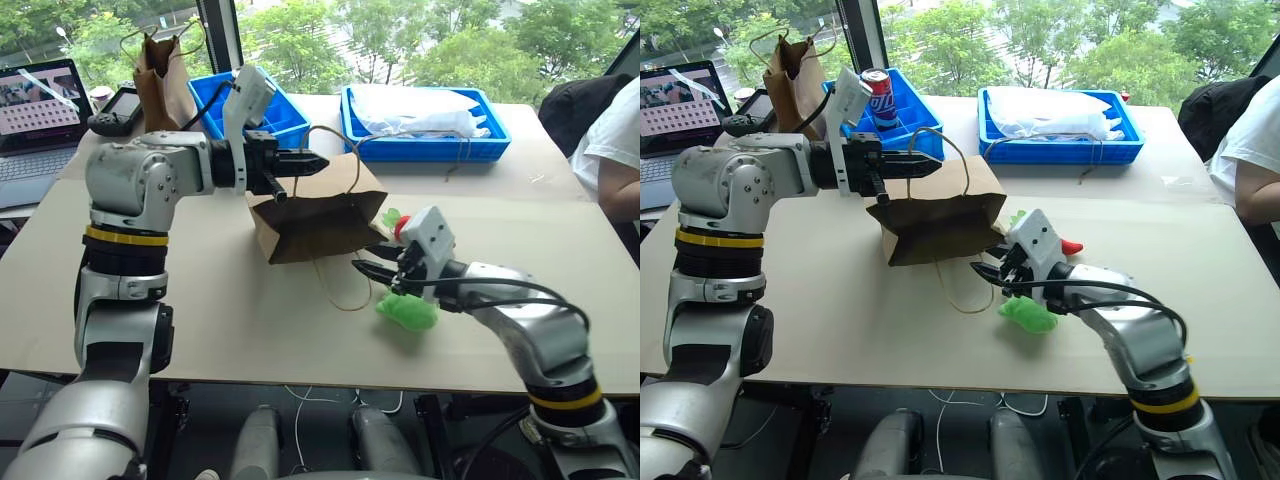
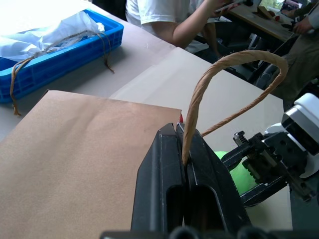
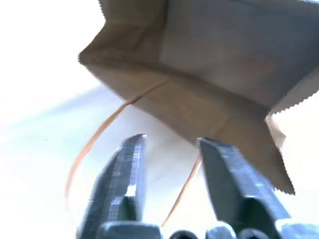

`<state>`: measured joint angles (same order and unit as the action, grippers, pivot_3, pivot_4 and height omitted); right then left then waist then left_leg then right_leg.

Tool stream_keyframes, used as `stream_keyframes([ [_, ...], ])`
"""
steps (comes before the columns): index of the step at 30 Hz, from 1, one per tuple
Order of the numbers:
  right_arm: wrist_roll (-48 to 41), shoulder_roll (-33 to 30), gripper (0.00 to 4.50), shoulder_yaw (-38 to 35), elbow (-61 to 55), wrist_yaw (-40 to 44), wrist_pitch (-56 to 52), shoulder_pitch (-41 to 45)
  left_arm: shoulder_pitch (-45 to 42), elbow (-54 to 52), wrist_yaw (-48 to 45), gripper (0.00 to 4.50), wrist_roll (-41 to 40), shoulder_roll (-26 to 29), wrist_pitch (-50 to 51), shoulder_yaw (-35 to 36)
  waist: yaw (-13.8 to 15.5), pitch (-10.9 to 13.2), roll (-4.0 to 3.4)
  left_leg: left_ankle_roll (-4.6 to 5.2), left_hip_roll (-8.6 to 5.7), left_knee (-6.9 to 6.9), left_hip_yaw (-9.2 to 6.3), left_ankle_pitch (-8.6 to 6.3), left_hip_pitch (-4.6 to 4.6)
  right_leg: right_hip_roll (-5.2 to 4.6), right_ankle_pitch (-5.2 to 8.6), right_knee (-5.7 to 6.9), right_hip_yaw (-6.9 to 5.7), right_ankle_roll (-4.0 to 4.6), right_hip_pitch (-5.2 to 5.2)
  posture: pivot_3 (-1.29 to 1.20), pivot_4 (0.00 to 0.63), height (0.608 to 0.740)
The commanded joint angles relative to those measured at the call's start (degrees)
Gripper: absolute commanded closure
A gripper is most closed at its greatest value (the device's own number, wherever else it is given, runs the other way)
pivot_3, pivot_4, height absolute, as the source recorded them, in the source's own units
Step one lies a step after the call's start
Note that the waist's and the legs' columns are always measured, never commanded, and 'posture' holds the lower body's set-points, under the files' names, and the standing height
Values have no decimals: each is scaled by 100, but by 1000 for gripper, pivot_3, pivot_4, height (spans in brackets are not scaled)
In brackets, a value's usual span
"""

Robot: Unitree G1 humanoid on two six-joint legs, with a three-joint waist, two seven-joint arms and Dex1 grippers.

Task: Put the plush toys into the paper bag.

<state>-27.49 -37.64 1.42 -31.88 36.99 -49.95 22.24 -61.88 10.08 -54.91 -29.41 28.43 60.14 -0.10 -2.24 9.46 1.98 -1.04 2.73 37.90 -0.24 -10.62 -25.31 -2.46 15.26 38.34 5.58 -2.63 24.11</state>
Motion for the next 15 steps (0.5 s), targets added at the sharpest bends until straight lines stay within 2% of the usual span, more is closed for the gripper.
stream_keyframes([
  [1,-284,-629,911,-731,-426,78,-582,-153,-82,-194,5,4500,-127,-60,-51,-17,11,1,0,0,-1,0,1,0,0,-1,0,0,1,0,0,0,150,715],
  [3,-313,-930,315,-879,-447,140,-731,-519,-42,-227,-14,4500,-114,-58,-73,-55,16,1,1,0,-1,0,0,0,-1,-1,0,-6,0,0,-2,0,150,715],
  [7,-69,-1149,315,-604,-230,78,-680,-1218,-1,-272,-79,4500,-93,-15,-124,-145,11,1,1,1,-1,-2,1,0,0,-1,0,-10,1,0,-4,0,150,715],
  [9,76,-929,315,-383,32,-47,-493,-1451,22,-292,-112,4500,-58,14,-177,-206,-10,1,1,0,-1,-2,2,0,0,-1,0,-10,3,0,-2,0,150,715],
  [12,319,-734,1039,-105,336,-138,-245,-1626,20,-306,-126,4500,-69,34,-182,-222,-41,0,0,0,-1,-2,6,0,2,-1,0,-8,8,-1,0,0,150,715],
  [15,405,-689,2036,-234,361,-184,-94,-1707,6,-295,-149,4500,-66,67,-196,-232,-31,0,1,0,-1,-2,4,1,6,1,2,-4,7,-3,-5,0,150,715],
])
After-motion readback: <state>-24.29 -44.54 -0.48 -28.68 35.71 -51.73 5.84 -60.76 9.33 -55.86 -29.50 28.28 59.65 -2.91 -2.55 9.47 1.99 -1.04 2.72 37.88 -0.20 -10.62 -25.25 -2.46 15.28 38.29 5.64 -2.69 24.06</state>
